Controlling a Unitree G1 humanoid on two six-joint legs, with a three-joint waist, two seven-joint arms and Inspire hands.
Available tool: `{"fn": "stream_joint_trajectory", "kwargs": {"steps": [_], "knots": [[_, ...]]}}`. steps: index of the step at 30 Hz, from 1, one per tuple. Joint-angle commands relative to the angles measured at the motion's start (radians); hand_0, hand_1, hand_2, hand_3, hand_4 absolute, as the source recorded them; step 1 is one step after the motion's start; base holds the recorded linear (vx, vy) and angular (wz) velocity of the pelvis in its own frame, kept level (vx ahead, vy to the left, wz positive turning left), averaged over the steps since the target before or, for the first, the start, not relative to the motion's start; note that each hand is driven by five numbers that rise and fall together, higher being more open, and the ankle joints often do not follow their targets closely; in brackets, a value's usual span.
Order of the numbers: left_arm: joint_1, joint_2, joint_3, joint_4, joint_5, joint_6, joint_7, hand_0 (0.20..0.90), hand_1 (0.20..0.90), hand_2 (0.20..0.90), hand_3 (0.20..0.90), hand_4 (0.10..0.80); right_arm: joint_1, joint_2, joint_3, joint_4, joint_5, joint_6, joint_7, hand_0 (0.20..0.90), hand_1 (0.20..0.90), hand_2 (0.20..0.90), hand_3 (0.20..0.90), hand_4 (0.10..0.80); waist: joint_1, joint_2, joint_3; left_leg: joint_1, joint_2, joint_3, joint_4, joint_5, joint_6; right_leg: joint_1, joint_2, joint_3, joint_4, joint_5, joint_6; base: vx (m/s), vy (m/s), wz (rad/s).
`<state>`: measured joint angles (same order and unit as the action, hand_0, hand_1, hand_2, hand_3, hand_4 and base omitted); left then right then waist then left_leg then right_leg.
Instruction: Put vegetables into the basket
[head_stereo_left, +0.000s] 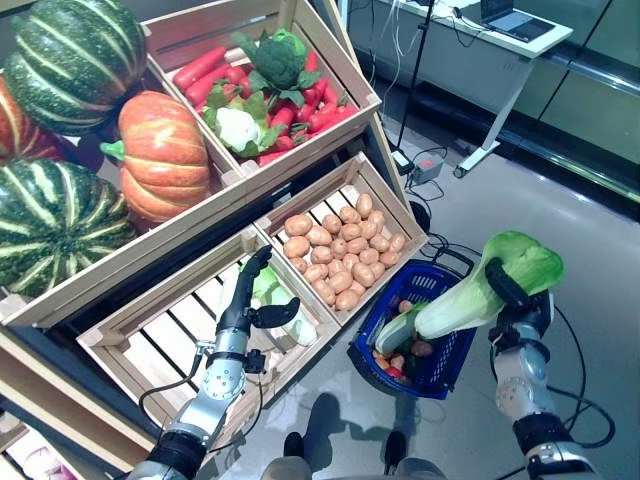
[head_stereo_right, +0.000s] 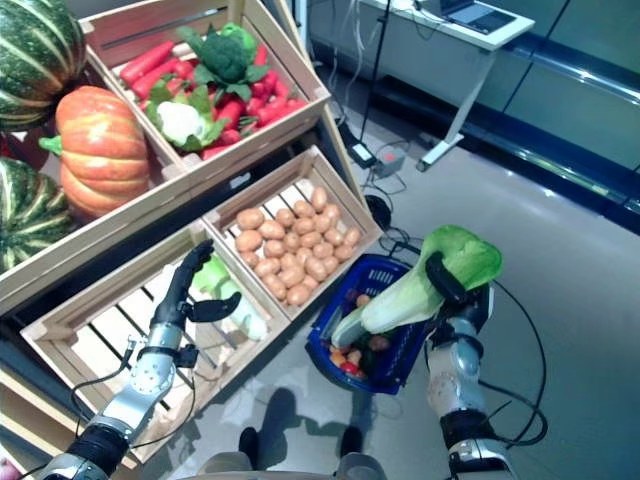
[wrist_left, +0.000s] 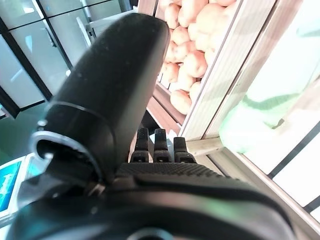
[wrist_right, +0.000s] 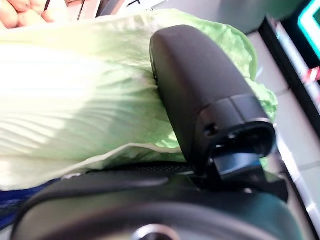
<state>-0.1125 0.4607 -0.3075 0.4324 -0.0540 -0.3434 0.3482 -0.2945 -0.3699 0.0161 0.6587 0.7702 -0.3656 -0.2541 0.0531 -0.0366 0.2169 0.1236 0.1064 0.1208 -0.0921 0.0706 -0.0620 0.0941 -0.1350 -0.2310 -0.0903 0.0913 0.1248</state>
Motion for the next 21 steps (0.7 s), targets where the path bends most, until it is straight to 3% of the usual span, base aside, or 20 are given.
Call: {"fn": "stream_joint_trajectory", "kwargs": {"steps": [1,7,16,19,21], "knots": [[-0.125,0.026,-0.029,-0.055,-0.020,-0.080,0.005,0.900,0.900,0.900,0.900,0.800,-0.148,-0.120,0.012,0.024,-0.092,-0.034,-0.036,0.300,0.300,0.300,0.300,0.400,0.039,0.006,-0.075,-0.035,0.017,-0.040,0.005,-0.031,-0.021,0.068,-0.046,-0.010,0.005,-0.020,-0.004,0.091,-0.064,0.17],[-0.138,0.046,-0.063,-0.038,-0.028,-0.091,-0.017,0.900,0.900,0.900,0.900,0.800,-0.237,-0.162,0.031,0.256,-0.154,0.058,-0.033,0.300,0.300,0.300,0.300,0.400,0.070,0.012,-0.082,-0.021,0.028,-0.057,0.005,-0.026,-0.030,0.095,-0.037,-0.020,0.010,-0.042,-0.015,0.097,-0.052,0.10],[-0.159,0.058,-0.095,-0.036,-0.048,-0.101,-0.006,0.900,0.900,0.900,0.900,0.800,-0.306,-0.195,0.042,0.439,-0.160,0.109,-0.061,0.300,0.300,0.300,0.300,0.400,0.104,0.035,-0.052,-0.057,0.025,-0.104,0.013,-0.016,-0.039,0.084,-0.038,-0.040,0.025,-0.056,-0.022,0.017,-0.031,0.18],[-0.191,0.060,-0.101,-0.041,-0.058,-0.124,0.014,0.900,0.900,0.900,0.900,0.800,-0.365,-0.220,0.043,0.472,-0.149,0.105,-0.080,0.300,0.300,0.300,0.300,0.400,0.111,0.056,0.002,-0.121,0.018,-0.121,0.070,-0.016,-0.045,0.025,-0.051,-0.049,0.081,-0.071,-0.032,-0.218,0.019,0.14],[-0.220,0.058,-0.104,-0.045,-0.055,-0.146,0.034,0.900,0.900,0.900,0.900,0.800,-0.418,-0.245,0.045,0.479,-0.144,0.094,-0.086,0.300,0.300,0.300,0.300,0.400,0.106,0.080,0.077,-0.210,0.008,-0.145,0.201,-0.035,-0.056,-0.052,-0.071,-0.053,0.192,-0.102,-0.048,-0.255,0.072,0.28]]}}
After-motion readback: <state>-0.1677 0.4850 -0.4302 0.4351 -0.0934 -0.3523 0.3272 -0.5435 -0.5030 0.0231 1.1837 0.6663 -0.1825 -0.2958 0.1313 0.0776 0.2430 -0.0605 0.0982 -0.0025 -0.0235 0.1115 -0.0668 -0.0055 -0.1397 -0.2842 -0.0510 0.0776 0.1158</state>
